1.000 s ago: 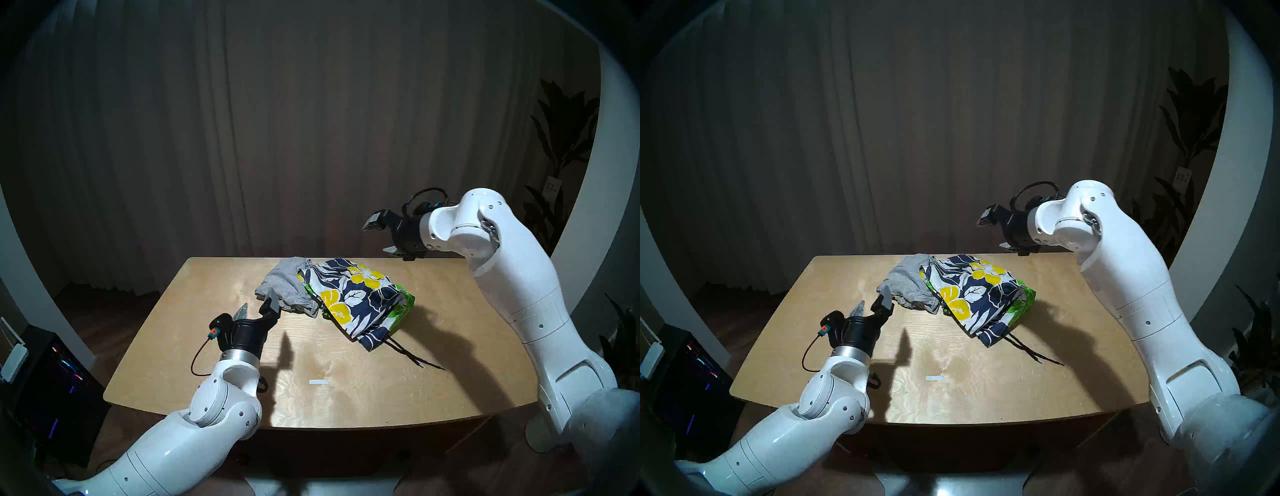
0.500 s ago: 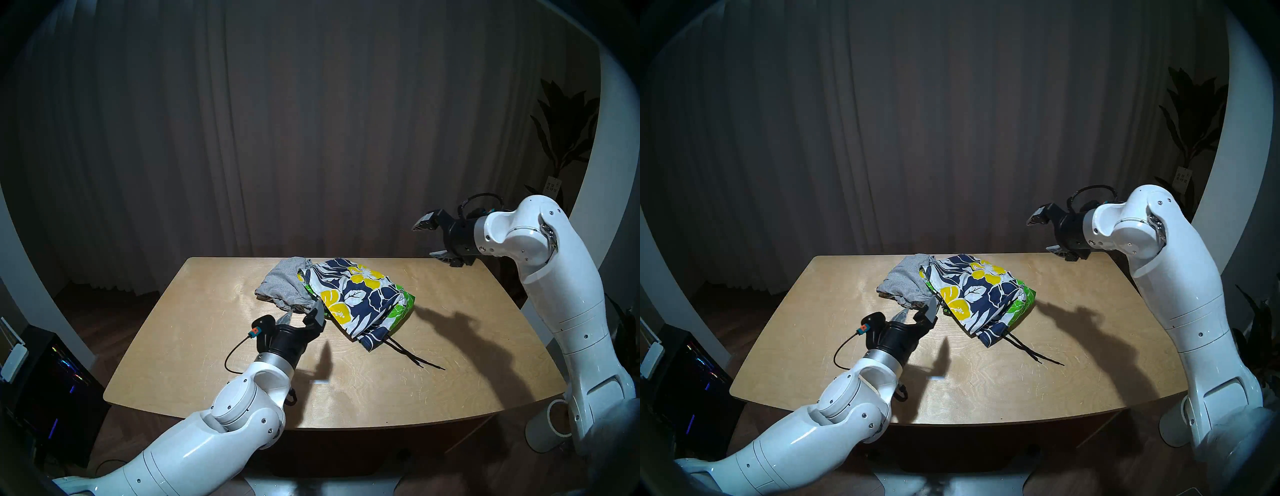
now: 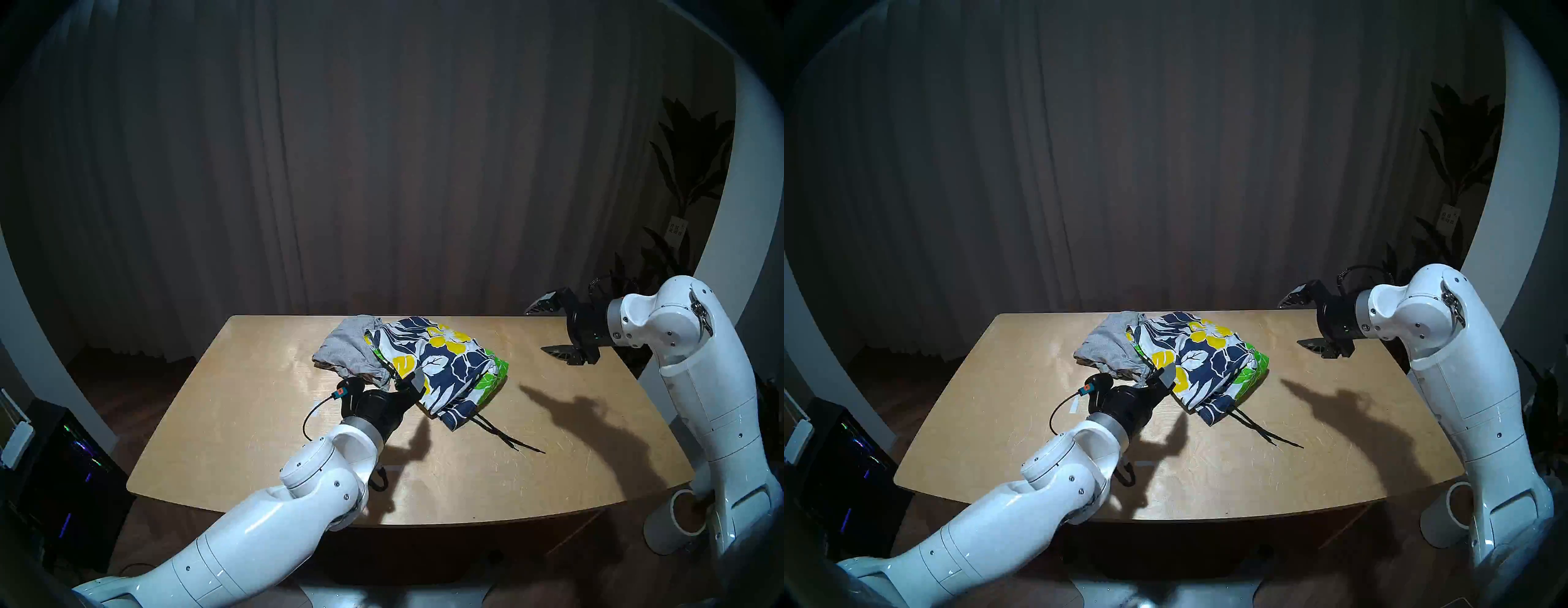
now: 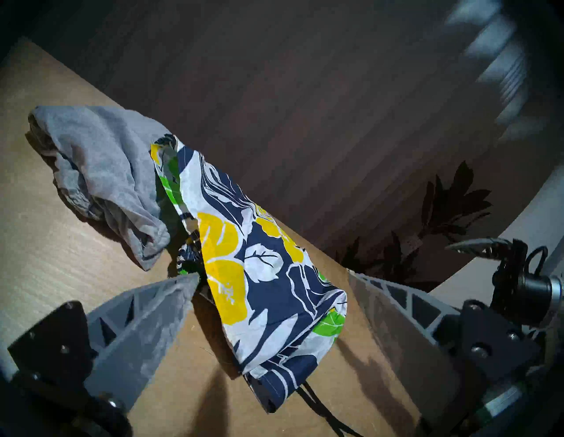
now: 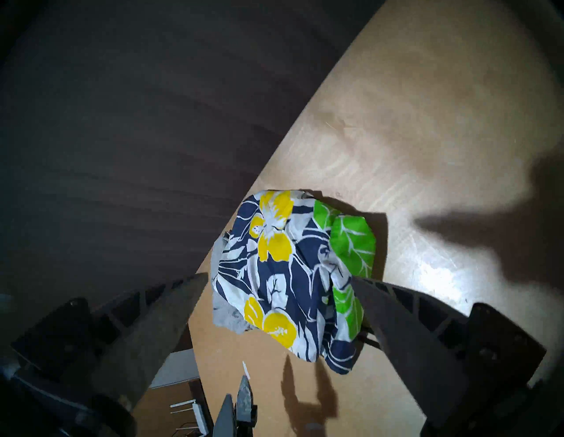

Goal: Fold pants twice and stack them

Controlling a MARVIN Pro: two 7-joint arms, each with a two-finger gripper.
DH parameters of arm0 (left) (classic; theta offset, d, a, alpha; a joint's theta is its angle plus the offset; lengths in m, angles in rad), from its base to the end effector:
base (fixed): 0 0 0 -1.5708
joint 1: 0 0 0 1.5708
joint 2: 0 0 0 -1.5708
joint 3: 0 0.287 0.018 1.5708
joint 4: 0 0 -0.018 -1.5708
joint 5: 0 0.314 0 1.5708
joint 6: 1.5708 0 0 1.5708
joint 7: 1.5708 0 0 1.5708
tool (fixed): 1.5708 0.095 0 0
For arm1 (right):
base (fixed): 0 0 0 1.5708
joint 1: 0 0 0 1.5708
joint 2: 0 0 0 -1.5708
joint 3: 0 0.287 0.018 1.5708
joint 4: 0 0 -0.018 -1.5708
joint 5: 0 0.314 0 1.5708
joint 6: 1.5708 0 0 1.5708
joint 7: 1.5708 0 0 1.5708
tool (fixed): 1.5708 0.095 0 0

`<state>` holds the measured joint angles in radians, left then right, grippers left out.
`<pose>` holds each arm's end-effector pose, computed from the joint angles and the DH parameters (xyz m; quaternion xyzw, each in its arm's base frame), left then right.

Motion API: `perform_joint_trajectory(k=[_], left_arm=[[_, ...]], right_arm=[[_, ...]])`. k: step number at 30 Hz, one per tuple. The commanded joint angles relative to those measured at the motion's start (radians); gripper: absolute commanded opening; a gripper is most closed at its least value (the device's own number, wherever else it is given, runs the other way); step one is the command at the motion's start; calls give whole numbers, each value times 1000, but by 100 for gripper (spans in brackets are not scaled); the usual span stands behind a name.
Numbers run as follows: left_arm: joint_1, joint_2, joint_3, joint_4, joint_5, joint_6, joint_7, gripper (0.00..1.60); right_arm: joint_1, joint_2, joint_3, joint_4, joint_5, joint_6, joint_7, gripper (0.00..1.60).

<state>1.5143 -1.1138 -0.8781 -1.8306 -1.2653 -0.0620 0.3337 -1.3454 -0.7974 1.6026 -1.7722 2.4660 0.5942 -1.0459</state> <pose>0.3499 -0.1300 -0.2985 0.7643 0.1529 0.4929 0.3866 0.4198 -0.1351 -0.1469 -0.8308 0.3459 -0.2421 0.3627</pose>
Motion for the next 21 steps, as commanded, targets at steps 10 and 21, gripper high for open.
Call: perform_joint_trajectory(k=[10,21], left_arm=[[-115,-95,-58,129,-350,232,-95,160],[-166,-119,-106,210,-492,334,-79,160]], right_arm=[[-223,36,195,-118,186,2,-37,160],[-221,-14,199,-115,-6,49,48,160]])
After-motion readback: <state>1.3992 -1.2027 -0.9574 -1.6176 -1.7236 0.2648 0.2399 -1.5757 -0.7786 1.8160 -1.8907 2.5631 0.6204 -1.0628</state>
